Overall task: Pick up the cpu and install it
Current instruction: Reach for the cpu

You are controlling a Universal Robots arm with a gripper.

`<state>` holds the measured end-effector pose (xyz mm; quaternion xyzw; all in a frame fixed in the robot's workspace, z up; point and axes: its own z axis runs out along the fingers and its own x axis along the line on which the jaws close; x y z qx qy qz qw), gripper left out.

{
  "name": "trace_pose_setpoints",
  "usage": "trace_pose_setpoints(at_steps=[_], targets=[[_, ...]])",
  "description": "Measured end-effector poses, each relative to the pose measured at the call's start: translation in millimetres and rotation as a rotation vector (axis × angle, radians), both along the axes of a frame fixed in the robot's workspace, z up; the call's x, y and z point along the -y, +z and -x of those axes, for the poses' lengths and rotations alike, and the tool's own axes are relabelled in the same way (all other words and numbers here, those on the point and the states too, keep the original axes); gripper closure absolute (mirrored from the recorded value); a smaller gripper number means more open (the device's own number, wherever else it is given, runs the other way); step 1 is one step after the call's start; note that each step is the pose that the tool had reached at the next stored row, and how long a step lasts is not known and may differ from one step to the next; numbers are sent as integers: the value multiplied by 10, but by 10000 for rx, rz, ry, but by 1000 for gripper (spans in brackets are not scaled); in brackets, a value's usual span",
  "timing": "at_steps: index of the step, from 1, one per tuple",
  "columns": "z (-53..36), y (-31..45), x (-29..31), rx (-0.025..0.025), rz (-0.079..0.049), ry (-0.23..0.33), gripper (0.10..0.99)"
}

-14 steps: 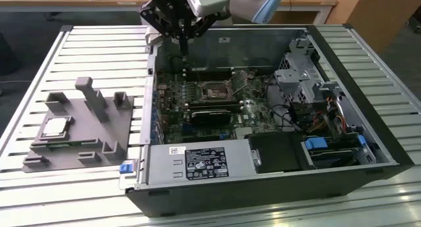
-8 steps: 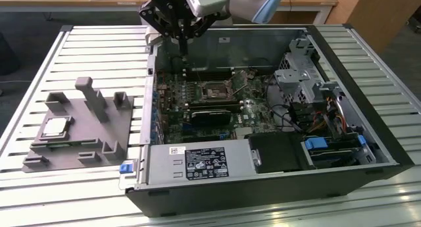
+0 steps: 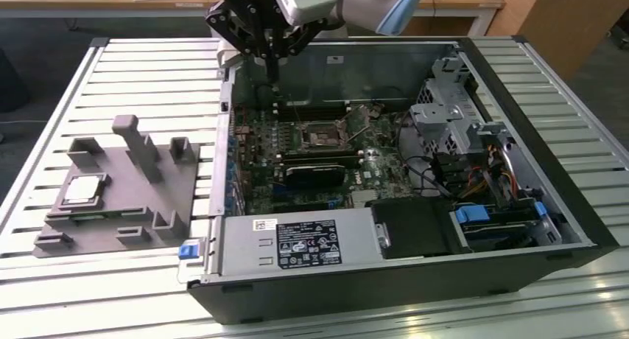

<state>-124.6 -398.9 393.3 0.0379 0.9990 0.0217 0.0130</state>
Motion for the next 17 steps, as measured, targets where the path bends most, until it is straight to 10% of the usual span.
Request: trace_pose_setpoints(at_steps=[17], targets=[[88,0,0,1,-1,0,980]])
